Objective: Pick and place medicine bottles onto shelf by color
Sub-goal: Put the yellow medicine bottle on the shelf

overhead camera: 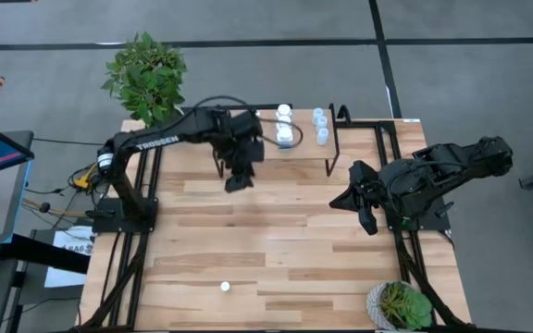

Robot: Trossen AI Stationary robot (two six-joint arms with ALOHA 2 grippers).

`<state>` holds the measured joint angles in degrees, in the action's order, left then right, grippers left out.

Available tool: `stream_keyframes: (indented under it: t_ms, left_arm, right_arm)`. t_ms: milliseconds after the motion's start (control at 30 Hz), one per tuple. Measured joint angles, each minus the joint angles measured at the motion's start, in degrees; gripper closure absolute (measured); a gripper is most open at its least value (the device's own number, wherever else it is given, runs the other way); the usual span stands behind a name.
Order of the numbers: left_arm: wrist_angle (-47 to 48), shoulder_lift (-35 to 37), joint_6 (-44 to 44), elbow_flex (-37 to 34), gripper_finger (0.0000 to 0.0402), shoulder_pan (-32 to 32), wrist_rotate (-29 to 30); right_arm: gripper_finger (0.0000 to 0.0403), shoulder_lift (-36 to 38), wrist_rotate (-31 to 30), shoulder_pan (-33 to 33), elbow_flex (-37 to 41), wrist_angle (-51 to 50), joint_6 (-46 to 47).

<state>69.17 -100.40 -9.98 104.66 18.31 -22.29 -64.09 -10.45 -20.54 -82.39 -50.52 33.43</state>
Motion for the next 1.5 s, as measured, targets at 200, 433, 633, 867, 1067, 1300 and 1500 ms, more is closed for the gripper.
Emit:
stream_keyframes:
  t_ms: [200, 433, 633, 867, 1067, 1300, 1500]
  left_arm:
    - [4.1, 0.8, 1.4, 0.0, 0.0228, -6.9, 0.5]
    - [9.0, 1.0, 2.1, 0.0, 0.0228, -15.4, 0.6]
    - [10.2, 1.7, 5.8, -2.7, 0.0228, -23.2, 1.5]
    - [2.2, 7.0, 14.7, -16.5, 0.0228, -32.1, 4.9]
    - [-9.8, 12.8, 27.2, -29.5, 0.0228, -38.7, 6.0]
    - [-14.5, 13.2, 28.8, -37.8, 0.0228, -47.4, 11.8]
    - [-21.1, 13.2, 30.6, -43.7, 0.0228, -51.4, 16.2]
  right_arm:
    - [0.0379, 0.0, 0.0, 0.0, 0.0, 0.0, 0.0]
    - [0.0379, 0.0, 0.0, 0.0, 0.0, 0.0, 0.2]
    - [0.0379, 0.0, 0.0, 0.0, 0.0, 0.0, 0.2]
    - [0.0379, 0.0, 0.0, 0.0, 0.0, -0.4, 0.2]
    - [0.0379, 0.0, 0.0, 0.0, 0.0, -0.4, 0.1]
    - [0.0379, 0.0, 0.0, 0.0, 0.0, -0.2, 0.1]
    - [0.0379, 0.0, 0.0, 0.0, 0.0, -0.2, 1.5]
